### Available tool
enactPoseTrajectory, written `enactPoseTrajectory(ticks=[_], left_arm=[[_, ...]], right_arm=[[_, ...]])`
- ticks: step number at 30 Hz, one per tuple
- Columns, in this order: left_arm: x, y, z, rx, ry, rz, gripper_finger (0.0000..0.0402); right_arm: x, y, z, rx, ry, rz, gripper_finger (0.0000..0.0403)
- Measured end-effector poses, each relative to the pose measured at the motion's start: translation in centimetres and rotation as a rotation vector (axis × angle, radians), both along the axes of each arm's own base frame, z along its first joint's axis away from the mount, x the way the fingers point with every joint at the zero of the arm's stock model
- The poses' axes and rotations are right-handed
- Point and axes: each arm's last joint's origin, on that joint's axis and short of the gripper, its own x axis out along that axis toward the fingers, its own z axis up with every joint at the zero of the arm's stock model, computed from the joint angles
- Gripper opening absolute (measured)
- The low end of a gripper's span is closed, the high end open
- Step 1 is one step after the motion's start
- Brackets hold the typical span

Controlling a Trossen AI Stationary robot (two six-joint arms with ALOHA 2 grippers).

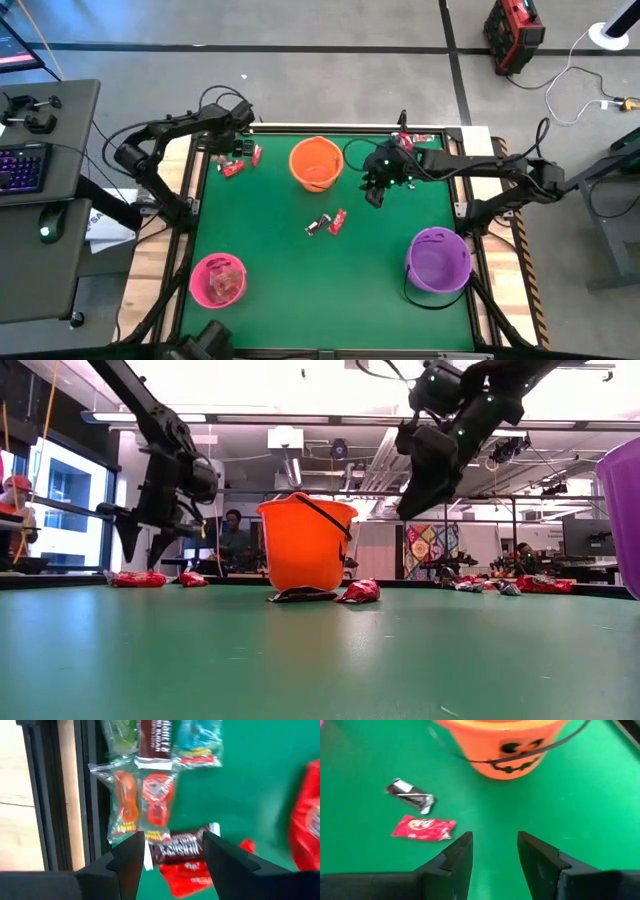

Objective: Sort candy by brand, put in halloween buckets
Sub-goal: Put the red gummy into the pink bucket

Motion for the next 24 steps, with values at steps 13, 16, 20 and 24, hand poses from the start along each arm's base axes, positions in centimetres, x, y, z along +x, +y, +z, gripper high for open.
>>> enactPoseTrajectory(ticks=[13, 16, 20, 24], left_arm=[[0.0, 1.0, -1.8, 0.007, 0.037, 0.035, 0.0168], [0.1, 0.7, -2.0, -0.006, 0.053, 0.004, 0.0137], [0.2, 0.3, -2.3, -0.007, 0.082, -0.027, 0.0099], [0.2, 0.2, -2.4, -0.006, 0.094, -0.047, 0.0065]], right_arm=[[-0.5, -2.9, 0.5, -0.033, -0.076, -0.104, 0.0147], [-0.6, -3.1, 0.5, -0.033, -0.075, -0.112, 0.0147], [-0.6, -3.1, 0.5, -0.032, -0.070, -0.114, 0.0147], [-0.6, -3.1, 0.5, -0.028, -0.071, -0.117, 0.0147]])
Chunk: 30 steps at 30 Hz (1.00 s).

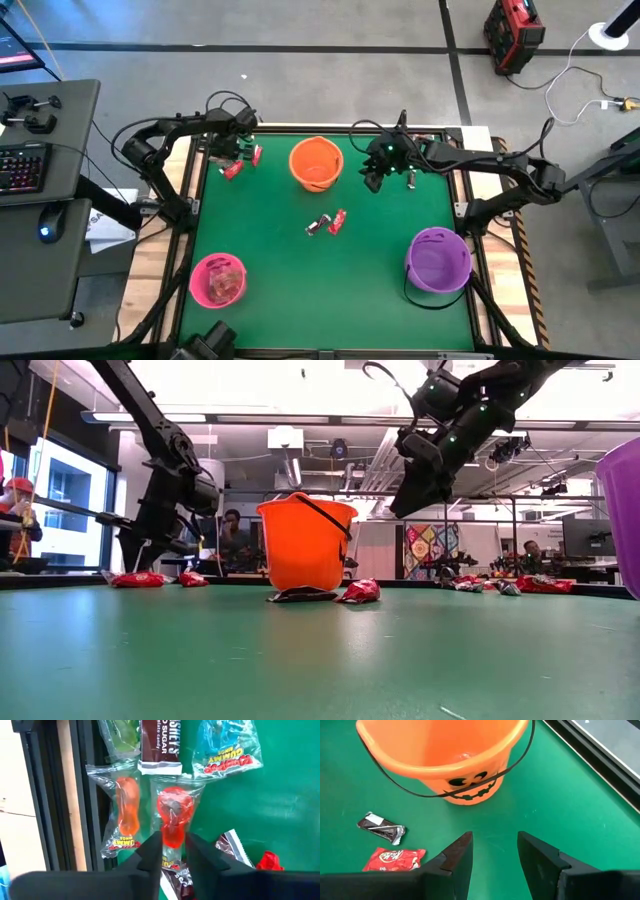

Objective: Sort candy by brand, put in halloween buckets
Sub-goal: Put the red gummy into the pink bucket

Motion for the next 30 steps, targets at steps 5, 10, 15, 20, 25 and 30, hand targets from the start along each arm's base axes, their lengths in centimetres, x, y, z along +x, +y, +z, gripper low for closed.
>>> enactPoseTrajectory(ticks=[5, 10, 15, 20, 25, 30], left_arm=[[0.0, -0.1, 0.2, -0.015, -0.021, -0.030, 0.0007], [-0.2, -0.4, 1.9, 0.006, -0.059, -0.092, 0.0002], [-0.2, -2.0, 6.3, 0.096, -0.213, -0.183, 0.0001], [0.0, -6.6, 11.1, 0.158, -0.394, -0.324, 0.0000], [-0.8, -12.3, 13.9, 0.109, -0.522, -0.402, 0.0000], [-1.9, -16.9, 15.1, -0.061, -0.639, -0.471, 0.0000]], right_arm=[[0.0, 0.0, 0.0, 0.034, -0.010, -0.035, 0.0147], [0.0, 0.0, -0.1, 0.041, -0.004, -0.040, 0.0147], [0.0, 0.0, -0.1, 0.041, -0.005, -0.039, 0.0147], [0.0, 0.0, -0.1, 0.037, -0.005, -0.042, 0.0147], [0.1, -0.1, 0.1, 0.027, -0.026, -0.042, 0.0147], [0.2, -0.1, 0.2, 0.017, -0.035, -0.041, 0.0147]])
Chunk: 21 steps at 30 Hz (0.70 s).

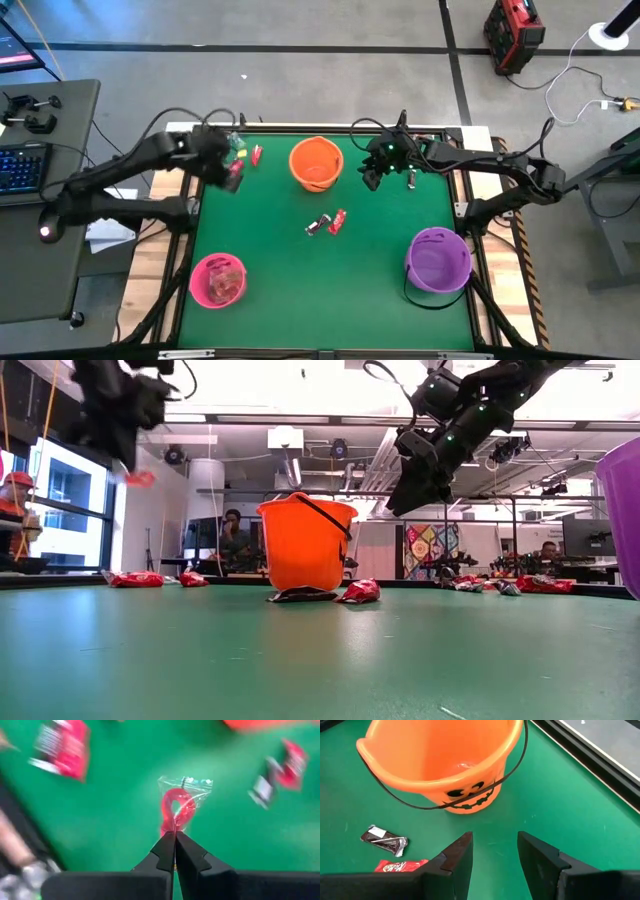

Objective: Sort candy by brand, put in halloween buckets
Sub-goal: Put the red gummy into the pink bucket

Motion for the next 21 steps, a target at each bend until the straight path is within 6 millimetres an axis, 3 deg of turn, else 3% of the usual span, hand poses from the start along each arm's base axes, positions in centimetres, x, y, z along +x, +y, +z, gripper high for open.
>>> enactPoseTrajectory(ticks=[7, 13, 16, 21], left_arm=[[0.4, -5.7, 0.9, -0.300, -0.138, -0.339, 0.0000], [1.0, -11.1, 0.9, -0.581, -0.054, -0.561, 0.0000], [1.4, -13.3, 0.7, -0.611, -0.015, -0.595, 0.0000], [2.5, -15.5, -0.2, -0.595, 0.059, -0.471, 0.0008]], right_arm=[[0.0, 0.0, 0.0, -0.012, 0.004, 0.011, 0.0147], [0.0, 0.0, 0.0, -0.037, 0.013, 0.036, 0.0147], [0.0, 0.0, 0.0, -0.046, 0.017, 0.043, 0.0147], [0.0, 0.0, 0.0, -0.048, 0.017, 0.044, 0.0147]])
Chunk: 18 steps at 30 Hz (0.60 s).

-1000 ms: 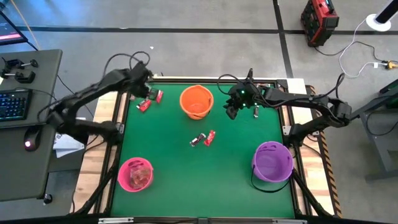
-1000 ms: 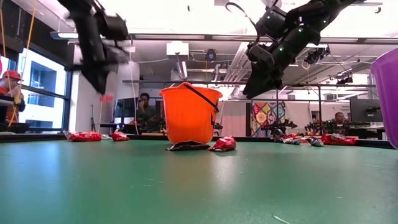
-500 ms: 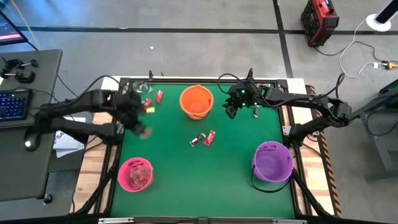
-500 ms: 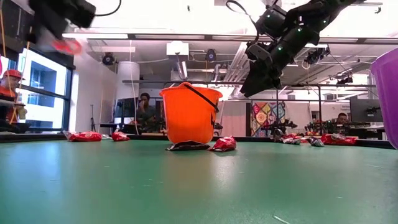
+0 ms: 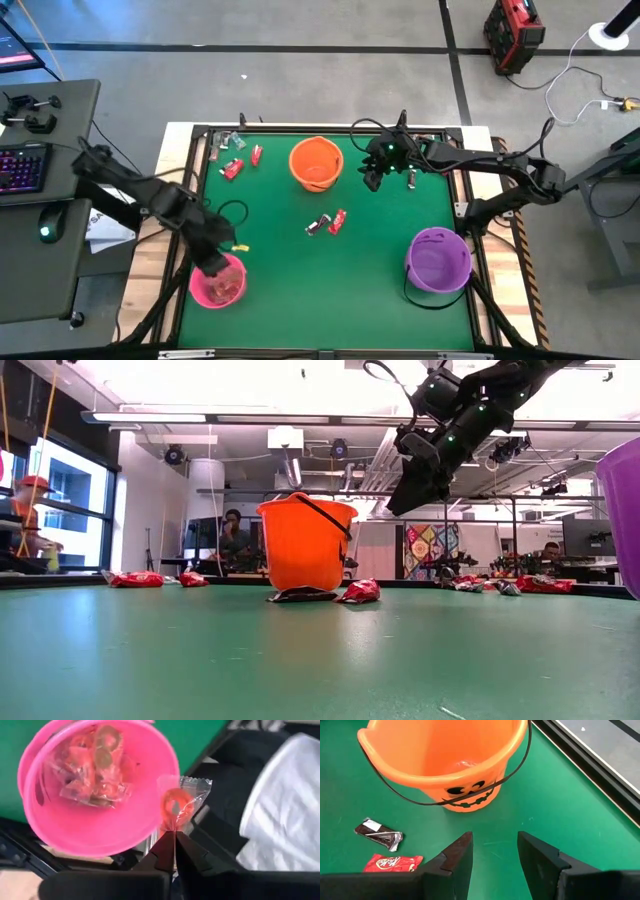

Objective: Sort candy by brand, put in halloween buckets
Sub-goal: Put the red gummy into the pink bucket, then put the orange gummy into the pink bucket

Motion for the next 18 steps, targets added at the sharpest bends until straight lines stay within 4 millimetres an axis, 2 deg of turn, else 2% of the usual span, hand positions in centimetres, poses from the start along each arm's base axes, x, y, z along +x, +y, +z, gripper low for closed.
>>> enactPoseTrajectory(ticks=[4, 10, 14, 18], left_arm=[[0.8, -0.7, -0.9, 0.008, 0.077, 0.002, 0.0047], [1.5, -0.5, -1.4, 0.005, 0.063, -0.063, 0.0133], [2.0, 1.0, -1.1, -0.018, 0.016, -0.045, 0.0172], [2.7, 3.6, -0.9, 0.047, -0.094, -0.008, 0.0183]], right_arm=[[0.0, 0.0, 0.0, 0.001, 0.001, 0.000, 0.0147], [0.0, 0.2, 0.1, 0.048, -0.024, 0.018, 0.0147], [-0.5, -0.1, 2.5, 0.031, -0.095, -0.012, 0.0147], [-1.6, -1.4, 4.7, -0.045, -0.102, -0.159, 0.0147]])
